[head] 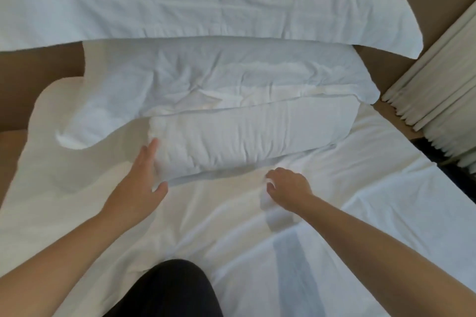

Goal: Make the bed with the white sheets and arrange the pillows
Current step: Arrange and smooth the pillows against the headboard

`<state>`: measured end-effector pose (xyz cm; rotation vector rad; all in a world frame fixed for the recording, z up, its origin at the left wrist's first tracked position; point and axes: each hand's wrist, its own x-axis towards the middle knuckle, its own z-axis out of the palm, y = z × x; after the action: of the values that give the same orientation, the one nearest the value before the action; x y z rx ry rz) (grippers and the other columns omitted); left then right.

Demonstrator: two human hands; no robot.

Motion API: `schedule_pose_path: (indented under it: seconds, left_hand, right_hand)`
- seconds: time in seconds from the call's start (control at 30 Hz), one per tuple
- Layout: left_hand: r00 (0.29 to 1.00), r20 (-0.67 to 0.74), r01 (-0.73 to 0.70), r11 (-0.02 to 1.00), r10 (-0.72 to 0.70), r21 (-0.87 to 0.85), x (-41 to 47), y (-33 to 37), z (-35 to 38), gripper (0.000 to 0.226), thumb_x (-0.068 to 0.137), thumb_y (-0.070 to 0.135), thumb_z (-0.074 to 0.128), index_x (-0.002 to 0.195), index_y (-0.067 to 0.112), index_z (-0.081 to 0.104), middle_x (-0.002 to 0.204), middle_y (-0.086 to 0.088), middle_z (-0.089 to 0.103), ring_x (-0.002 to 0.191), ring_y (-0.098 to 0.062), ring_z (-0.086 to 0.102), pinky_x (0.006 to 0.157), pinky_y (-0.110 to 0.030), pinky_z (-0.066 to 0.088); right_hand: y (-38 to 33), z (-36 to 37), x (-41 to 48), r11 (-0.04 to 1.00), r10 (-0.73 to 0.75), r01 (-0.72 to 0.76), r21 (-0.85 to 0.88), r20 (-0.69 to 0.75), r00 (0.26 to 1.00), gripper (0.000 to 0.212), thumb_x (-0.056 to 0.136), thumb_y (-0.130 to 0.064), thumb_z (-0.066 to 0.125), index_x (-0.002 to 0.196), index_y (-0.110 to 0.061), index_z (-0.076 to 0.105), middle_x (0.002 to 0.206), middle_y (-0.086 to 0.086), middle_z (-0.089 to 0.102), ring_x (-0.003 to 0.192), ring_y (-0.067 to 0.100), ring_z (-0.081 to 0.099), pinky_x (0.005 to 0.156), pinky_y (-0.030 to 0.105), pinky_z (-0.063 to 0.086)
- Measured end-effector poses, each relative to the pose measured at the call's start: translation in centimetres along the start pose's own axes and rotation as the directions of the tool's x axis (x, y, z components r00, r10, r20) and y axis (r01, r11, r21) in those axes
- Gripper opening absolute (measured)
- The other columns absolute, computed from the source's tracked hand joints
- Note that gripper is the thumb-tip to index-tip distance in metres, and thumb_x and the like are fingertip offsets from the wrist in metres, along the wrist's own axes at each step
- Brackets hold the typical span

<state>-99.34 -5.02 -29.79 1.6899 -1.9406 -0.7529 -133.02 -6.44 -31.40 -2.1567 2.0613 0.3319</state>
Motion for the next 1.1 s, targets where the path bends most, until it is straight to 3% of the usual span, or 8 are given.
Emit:
schedule_pose_path:
  seconds: [0.13,0.27,0.43,0.53,0.63,0.77,0.97,1.1]
  left_hand:
    - [0.979,0.131,0.195,0.89,-0.154,-0.412,0.7,-1.2,0.4,0.079,0.093,0.014,0.06,0.155,0.026,0.011,0.136,0.008,0.046,0.125,-0.01,0.047,0.095,-0.025,0.037]
    - [0.972,0.198,0.203,0.879,-0.128,-0.43,1.2,-3.0,0.6,0.054,0.086,0.015,0.065,0.135,0.027,0.048,0.124,0.011,0.057,0.119,-0.012,0.053,0.096,-0.029,0.043]
    - [0.973,0.23,0.084,0.912,0.011,-0.4,3.3,-4.5,1.3,0.038,0.084,0.018,0.067,0.118,0.023,0.051,0.113,0.006,0.056,0.106,-0.012,0.054,0.091,-0.026,0.042]
    - [0.968,0.207,-0.108,0.98,0.142,-0.169,4.6,-6.1,1.3,0.043,0.074,0.034,0.058,0.111,0.014,0.057,0.11,0.005,0.057,0.099,-0.016,0.052,0.085,-0.031,0.043]
    - [0.949,0.233,-0.191,0.976,0.211,-0.102,5.1,-7.5,1.0,0.041,0.079,0.029,0.064,0.116,0.015,0.055,0.113,0.006,0.056,0.098,-0.017,0.055,0.082,-0.03,0.042]
    - [0.928,0.246,-0.29,0.957,0.28,0.006,6.2,-8.1,1.0,0.041,0.086,0.032,0.062,0.123,0.018,0.051,0.119,0.0,0.054,0.103,-0.027,0.054,0.082,-0.03,0.033]
    - [0.953,0.245,-0.194,0.98,0.178,0.042,6.0,-7.9,2.7,0.046,0.097,0.04,0.046,0.141,0.026,0.042,0.137,0.005,0.05,0.132,-0.016,0.039,0.116,-0.045,0.012]
    - [0.991,0.112,-0.073,0.997,0.071,0.018,5.9,-6.8,2.9,0.028,0.099,0.04,0.043,0.11,0.02,0.061,0.109,0.002,0.064,0.115,-0.02,0.052,0.104,-0.041,0.025]
  right_hand:
    - [-8.2,-7.7,-1.2,0.922,-0.386,0.382,-0.057,-0.163,0.908,0.026,0.097,-0.024,0.044,0.117,-0.021,0.062,0.12,-0.005,0.058,0.102,0.021,0.06,0.072,0.033,0.048]
    - [-15.1,-13.2,0.8,0.69,-0.7,0.651,-0.317,-0.063,0.712,0.046,0.094,-0.01,0.05,0.137,-0.025,0.047,0.153,-0.012,0.033,0.112,0.017,0.053,0.061,0.03,0.041]
    - [-21.5,-17.0,5.3,0.407,-0.611,0.645,-0.647,0.333,0.718,0.062,0.089,0.001,0.048,0.143,-0.029,0.036,0.152,-0.011,0.032,0.084,0.018,0.057,0.049,0.025,0.028]
    - [-24.5,-18.0,6.1,0.278,-0.522,0.596,-0.753,0.403,0.752,0.038,0.093,-0.005,0.049,0.128,-0.019,0.049,0.116,-0.001,0.051,0.058,0.014,0.036,0.049,0.025,0.025]
    - [-26.7,-18.7,6.2,0.179,-0.431,0.588,-0.789,0.474,0.768,0.017,0.091,-0.005,0.054,0.103,-0.014,0.061,0.094,-0.002,0.056,0.07,0.018,0.048,0.061,0.027,0.039]
    - [-26.1,-20.3,6.4,0.199,-0.418,0.624,-0.756,0.51,0.752,0.024,0.09,-0.009,0.053,0.111,-0.02,0.06,0.102,-0.005,0.059,0.083,0.018,0.054,0.07,0.029,0.045]
    - [-26.2,-21.4,6.5,0.258,-0.429,0.616,-0.744,0.483,0.763,0.024,0.096,-0.025,0.052,0.119,-0.026,0.053,0.106,-0.011,0.059,0.101,0.019,0.055,0.077,0.027,0.037]
    - [-26.4,-21.8,6.8,0.283,-0.482,0.611,-0.739,0.441,0.757,0.029,0.095,-0.029,0.055,0.124,-0.026,0.054,0.117,-0.01,0.062,0.114,0.019,0.054,0.084,0.028,0.039]
